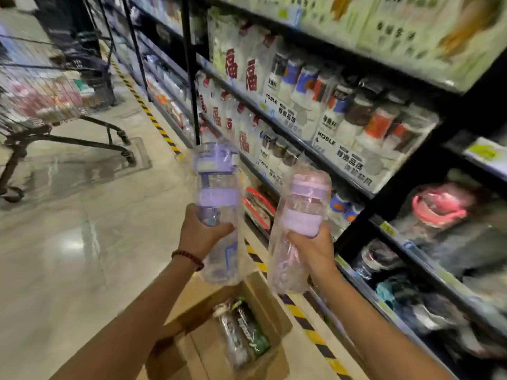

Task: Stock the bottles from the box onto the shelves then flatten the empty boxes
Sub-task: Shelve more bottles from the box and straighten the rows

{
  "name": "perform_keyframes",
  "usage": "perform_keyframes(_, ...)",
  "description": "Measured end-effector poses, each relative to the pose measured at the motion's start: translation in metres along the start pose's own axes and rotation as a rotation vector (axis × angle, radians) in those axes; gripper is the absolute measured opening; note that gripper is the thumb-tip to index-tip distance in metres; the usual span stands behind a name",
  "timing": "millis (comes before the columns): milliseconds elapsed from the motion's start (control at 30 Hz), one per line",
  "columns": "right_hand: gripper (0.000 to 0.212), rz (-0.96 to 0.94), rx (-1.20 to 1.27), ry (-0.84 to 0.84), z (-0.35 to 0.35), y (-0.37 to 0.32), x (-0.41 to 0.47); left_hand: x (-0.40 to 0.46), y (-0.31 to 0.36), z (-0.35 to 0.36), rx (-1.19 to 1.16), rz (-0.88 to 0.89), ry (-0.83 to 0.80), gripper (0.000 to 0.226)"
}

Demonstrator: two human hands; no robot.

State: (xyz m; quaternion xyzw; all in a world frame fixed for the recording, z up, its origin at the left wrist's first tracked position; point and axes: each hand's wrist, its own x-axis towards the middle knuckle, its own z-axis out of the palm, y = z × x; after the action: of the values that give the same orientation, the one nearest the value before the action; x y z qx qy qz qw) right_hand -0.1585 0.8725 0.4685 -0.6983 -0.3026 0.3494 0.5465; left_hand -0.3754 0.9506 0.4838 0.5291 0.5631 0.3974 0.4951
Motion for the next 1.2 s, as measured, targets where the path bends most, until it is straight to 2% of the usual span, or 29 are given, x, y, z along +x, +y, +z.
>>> perform_keyframes(100,0.047,-0.100,0.043,0.123,-0.043,-0.036,-0.025,-0.012,0.047,0.027,-0.011,0.116,-0.111,0.081)
perform_keyframes(267,0.070,-0.208,0.133,0.349,-0.129,-0.058,-0.077,-0.050,0.119,0.083,-0.030,0.278,-0.378,0.094)
perform_keyframes(300,0.069,-0.220,0.139,0.396,-0.147,-0.063,-0.090,-0.060,0.131,0.096,-0.046,0.304,-0.439,0.093)
perform_keyframes(400,0.045,-0.242,0.146,0.529,-0.201,-0.070,-0.126,-0.097,0.157,0.138,-0.093,0.372,-0.620,0.091)
perform_keyframes(500,0.066,-0.236,0.155,0.699,-0.253,-0.075,-0.165,-0.145,0.180,0.182,-0.117,0.421,-0.791,0.083)
perform_keyframes(667,0.075,-0.247,0.104,0.871,-0.343,-0.070,-0.230,-0.223,0.210,0.254,-0.145,0.458,-0.989,0.082)
perform_keyframes(767,0.074,-0.271,0.107,0.984,-0.394,-0.065,-0.268,-0.269,0.221,0.295,-0.136,0.459,-1.083,0.096)
perform_keyframes(900,0.066,-0.297,0.092,1.080,-0.460,-0.057,-0.307,-0.335,0.230,0.348,-0.116,0.503,-1.169,0.088)
perform_keyframes(1000,0.071,-0.320,0.118,1.118,-0.516,-0.050,-0.329,-0.387,0.236,0.386,-0.124,0.529,-1.205,0.072)
perform_keyframes(1200,0.074,-0.322,0.112,1.136,-0.621,-0.033,-0.364,-0.479,0.242,0.458,-0.118,0.552,-1.253,0.083)
